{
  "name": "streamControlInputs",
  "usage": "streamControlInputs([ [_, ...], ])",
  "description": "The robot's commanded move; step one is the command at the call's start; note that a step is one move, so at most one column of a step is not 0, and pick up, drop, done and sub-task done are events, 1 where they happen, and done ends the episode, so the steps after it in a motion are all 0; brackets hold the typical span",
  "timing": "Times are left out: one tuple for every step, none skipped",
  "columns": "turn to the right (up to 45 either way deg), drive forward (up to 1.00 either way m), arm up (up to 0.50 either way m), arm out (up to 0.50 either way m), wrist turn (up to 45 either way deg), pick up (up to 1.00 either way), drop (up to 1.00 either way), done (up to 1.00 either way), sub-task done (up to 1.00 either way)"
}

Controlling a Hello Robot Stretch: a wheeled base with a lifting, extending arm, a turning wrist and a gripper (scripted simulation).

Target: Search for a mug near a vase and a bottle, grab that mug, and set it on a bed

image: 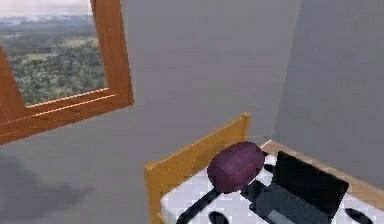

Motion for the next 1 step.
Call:
streamControlInputs([
  [-30.0, 0.00, 0.00, 0.00, 0.0, 0.00, 0.00, 0.00, 0.00],
])
